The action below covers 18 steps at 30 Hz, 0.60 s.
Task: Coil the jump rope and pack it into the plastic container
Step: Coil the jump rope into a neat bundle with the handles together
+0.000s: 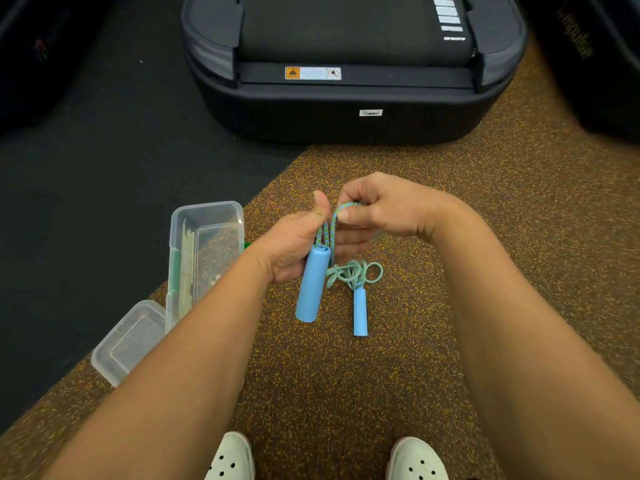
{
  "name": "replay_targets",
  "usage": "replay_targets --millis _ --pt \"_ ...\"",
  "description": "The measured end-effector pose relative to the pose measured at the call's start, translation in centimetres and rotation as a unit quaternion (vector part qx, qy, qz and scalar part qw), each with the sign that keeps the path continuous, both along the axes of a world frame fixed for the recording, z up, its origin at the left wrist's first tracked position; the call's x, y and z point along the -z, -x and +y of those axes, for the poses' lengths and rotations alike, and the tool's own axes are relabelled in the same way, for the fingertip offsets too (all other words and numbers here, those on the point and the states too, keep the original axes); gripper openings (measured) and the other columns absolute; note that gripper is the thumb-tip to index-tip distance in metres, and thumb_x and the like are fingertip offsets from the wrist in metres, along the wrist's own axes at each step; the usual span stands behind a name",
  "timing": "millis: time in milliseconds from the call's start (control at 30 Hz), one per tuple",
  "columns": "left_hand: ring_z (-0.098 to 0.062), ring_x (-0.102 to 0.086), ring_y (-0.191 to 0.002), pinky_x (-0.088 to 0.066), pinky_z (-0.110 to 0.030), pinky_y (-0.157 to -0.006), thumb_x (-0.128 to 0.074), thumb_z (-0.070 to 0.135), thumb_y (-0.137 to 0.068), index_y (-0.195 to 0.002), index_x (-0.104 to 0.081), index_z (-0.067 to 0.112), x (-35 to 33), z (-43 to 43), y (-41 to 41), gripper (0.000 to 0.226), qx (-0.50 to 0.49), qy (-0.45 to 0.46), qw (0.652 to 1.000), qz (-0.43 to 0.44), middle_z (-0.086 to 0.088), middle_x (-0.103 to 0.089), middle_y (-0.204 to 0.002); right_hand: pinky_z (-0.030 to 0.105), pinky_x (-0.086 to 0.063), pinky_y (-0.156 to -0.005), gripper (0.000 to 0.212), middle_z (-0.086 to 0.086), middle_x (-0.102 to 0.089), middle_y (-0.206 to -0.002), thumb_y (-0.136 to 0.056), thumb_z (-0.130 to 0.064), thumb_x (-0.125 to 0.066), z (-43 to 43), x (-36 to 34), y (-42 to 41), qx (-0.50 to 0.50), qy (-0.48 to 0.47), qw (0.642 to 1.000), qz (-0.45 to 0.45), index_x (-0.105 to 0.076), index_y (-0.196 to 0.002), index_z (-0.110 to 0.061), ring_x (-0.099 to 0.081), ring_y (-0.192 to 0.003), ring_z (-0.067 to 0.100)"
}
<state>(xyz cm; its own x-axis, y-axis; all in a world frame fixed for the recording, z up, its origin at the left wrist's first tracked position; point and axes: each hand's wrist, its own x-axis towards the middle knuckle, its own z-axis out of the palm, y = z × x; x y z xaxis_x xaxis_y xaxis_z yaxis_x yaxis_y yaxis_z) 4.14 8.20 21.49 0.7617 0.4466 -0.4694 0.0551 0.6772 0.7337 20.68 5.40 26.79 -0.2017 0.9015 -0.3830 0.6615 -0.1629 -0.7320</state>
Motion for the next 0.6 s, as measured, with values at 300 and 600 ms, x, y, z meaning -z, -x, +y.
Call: replay_targets --millis 300,600 --pt "-0.036 -0.062 -0.110 -0.050 -0.041 -0.095 -0.031 0.063 -0.082 -0.119 -0.058 -0.006 -0.5 -0.1 0.1 0.083 0.049 0.021 0.998 -0.022 -0.027 -0.063 -0.117 0.023 -0.041 -0.066 0.025 -0.008 -0.053 -0.069 -0.093 -0.012 -0.054 0.1 2.3 0.4 0.087 -0.091 0.988 0.089 -0.056 -0.075 -0.028 -0.047 -0.065 0.003" --pt "-0.034 -0.066 -0.102 -0.051 -0.044 -0.093 -0.031 0.062 -0.083 -0.107 -0.065 -0.004 -1.2 0.1 0.3 0.078 0.098 0.013 0.995 -0.028 -0.025 -0.068 -0.107 0.023 -0.056 -0.076 0.014 0.005 -0.071 -0.087 -0.093 -0.009 -0.056 -1.1 4.7 0.5 0.181 -0.040 0.952 0.245 -0.070 -0.094 -0.009 -0.067 -0.082 0.011"
